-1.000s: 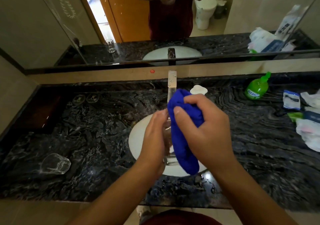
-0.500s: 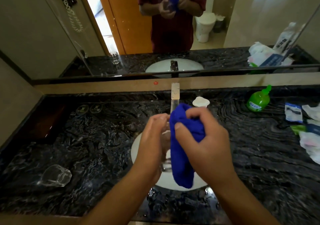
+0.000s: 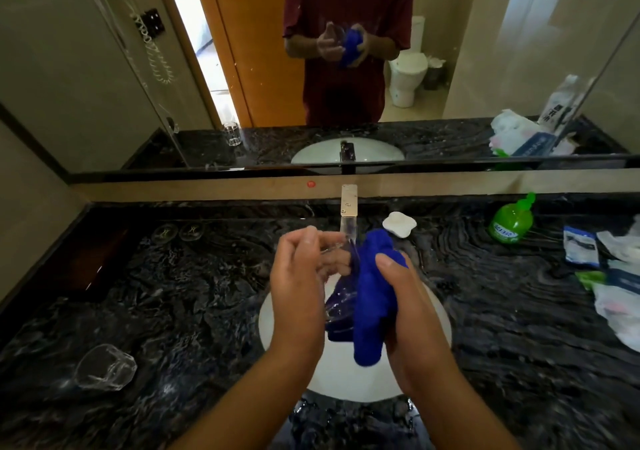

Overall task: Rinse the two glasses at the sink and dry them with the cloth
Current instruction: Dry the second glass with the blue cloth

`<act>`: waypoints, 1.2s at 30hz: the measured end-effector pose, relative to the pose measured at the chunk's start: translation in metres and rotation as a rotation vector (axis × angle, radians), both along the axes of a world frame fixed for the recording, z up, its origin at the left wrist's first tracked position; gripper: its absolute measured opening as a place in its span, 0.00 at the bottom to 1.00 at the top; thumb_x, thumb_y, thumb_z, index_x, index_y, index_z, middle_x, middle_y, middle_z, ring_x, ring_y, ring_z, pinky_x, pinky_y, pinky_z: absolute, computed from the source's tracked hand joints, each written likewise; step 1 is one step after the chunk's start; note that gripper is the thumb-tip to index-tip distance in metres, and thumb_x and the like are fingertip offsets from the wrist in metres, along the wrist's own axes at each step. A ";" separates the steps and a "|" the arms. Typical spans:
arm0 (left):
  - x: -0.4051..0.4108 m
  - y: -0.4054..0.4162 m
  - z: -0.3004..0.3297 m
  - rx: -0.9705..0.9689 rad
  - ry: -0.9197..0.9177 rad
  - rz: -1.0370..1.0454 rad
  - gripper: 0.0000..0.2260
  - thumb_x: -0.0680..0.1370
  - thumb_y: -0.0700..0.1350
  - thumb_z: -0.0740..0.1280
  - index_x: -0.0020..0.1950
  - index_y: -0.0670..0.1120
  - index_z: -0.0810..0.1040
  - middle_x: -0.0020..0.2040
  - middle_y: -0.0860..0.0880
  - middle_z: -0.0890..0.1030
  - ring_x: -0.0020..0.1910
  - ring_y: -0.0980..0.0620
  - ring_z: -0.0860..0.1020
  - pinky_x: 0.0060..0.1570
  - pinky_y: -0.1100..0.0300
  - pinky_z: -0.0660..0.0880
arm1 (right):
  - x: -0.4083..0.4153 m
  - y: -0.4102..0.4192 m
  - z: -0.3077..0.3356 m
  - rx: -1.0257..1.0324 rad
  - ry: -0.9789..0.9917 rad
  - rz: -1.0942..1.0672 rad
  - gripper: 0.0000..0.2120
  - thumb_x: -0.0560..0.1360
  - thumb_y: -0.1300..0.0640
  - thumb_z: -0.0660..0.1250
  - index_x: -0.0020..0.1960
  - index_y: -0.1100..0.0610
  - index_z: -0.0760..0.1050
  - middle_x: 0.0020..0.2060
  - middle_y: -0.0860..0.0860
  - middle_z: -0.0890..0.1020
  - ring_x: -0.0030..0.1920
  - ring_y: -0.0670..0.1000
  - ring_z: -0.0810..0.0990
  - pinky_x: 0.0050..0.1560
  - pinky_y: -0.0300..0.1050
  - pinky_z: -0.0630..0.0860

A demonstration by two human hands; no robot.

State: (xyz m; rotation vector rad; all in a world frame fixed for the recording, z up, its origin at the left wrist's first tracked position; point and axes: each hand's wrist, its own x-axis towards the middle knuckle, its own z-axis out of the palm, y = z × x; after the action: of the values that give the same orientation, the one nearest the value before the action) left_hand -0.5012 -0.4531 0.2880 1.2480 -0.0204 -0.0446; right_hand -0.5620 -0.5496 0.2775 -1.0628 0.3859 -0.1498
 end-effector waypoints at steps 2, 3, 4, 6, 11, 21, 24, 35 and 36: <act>0.000 -0.003 -0.011 0.122 -0.094 0.036 0.17 0.76 0.59 0.64 0.48 0.46 0.79 0.53 0.48 0.85 0.53 0.47 0.83 0.56 0.47 0.78 | -0.003 0.000 -0.002 0.082 -0.005 -0.039 0.18 0.70 0.48 0.72 0.58 0.51 0.80 0.50 0.58 0.86 0.45 0.55 0.86 0.39 0.46 0.83; 0.002 -0.004 -0.015 0.183 -0.157 0.056 0.17 0.77 0.60 0.63 0.46 0.47 0.79 0.54 0.49 0.84 0.56 0.47 0.82 0.58 0.47 0.77 | -0.003 0.000 -0.003 0.107 -0.010 -0.063 0.18 0.69 0.49 0.71 0.58 0.51 0.81 0.50 0.58 0.86 0.46 0.55 0.85 0.39 0.46 0.83; 0.004 -0.005 -0.018 0.250 -0.237 0.080 0.17 0.78 0.61 0.62 0.44 0.49 0.79 0.53 0.50 0.83 0.55 0.47 0.81 0.57 0.47 0.77 | -0.002 -0.001 -0.005 0.131 -0.015 -0.091 0.18 0.68 0.50 0.71 0.58 0.51 0.81 0.50 0.58 0.86 0.46 0.55 0.85 0.39 0.46 0.83; 0.007 -0.007 -0.022 0.386 -0.421 0.105 0.17 0.82 0.60 0.58 0.40 0.53 0.77 0.45 0.52 0.80 0.49 0.47 0.79 0.53 0.46 0.76 | 0.000 -0.003 -0.008 0.158 -0.013 -0.139 0.19 0.69 0.50 0.71 0.59 0.52 0.81 0.52 0.58 0.86 0.48 0.57 0.85 0.43 0.50 0.85; 0.013 0.000 -0.013 0.825 -0.742 -0.059 0.27 0.83 0.64 0.53 0.33 0.51 0.77 0.29 0.59 0.76 0.35 0.56 0.76 0.55 0.56 0.71 | -0.001 -0.015 -0.013 0.109 0.016 -0.236 0.22 0.70 0.50 0.73 0.62 0.53 0.79 0.57 0.61 0.85 0.59 0.67 0.82 0.62 0.68 0.78; 0.005 0.020 0.011 0.357 -0.232 -0.728 0.24 0.84 0.49 0.57 0.33 0.40 0.79 0.28 0.44 0.82 0.28 0.43 0.80 0.39 0.54 0.79 | -0.015 -0.022 0.010 -0.197 -0.175 -0.052 0.07 0.76 0.51 0.68 0.51 0.51 0.82 0.42 0.53 0.85 0.44 0.55 0.85 0.46 0.51 0.82; 0.001 0.020 0.008 0.197 -0.126 -0.675 0.24 0.80 0.55 0.59 0.29 0.45 0.79 0.23 0.47 0.79 0.24 0.50 0.77 0.36 0.63 0.76 | -0.018 -0.029 0.023 -0.225 -0.328 0.086 0.10 0.76 0.52 0.66 0.53 0.52 0.83 0.42 0.51 0.85 0.45 0.52 0.84 0.48 0.46 0.81; 0.001 -0.002 -0.007 -0.311 0.402 -0.346 0.15 0.78 0.54 0.69 0.48 0.42 0.80 0.46 0.40 0.79 0.42 0.45 0.79 0.43 0.54 0.80 | -0.007 0.013 -0.016 0.386 -0.354 -0.253 0.15 0.78 0.48 0.63 0.56 0.55 0.83 0.52 0.54 0.86 0.54 0.51 0.83 0.58 0.45 0.80; 0.000 -0.002 -0.009 -0.314 0.429 -0.304 0.17 0.79 0.54 0.67 0.55 0.40 0.81 0.51 0.39 0.81 0.48 0.45 0.82 0.47 0.52 0.81 | -0.011 0.023 -0.019 0.356 -0.374 -0.274 0.18 0.77 0.45 0.66 0.61 0.54 0.82 0.58 0.54 0.84 0.60 0.52 0.81 0.64 0.46 0.78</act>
State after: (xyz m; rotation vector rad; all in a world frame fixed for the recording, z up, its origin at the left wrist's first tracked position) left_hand -0.5007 -0.4554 0.2794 0.8928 0.1503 -0.5516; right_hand -0.5734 -0.5270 0.2590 -0.6091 0.2059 -0.4980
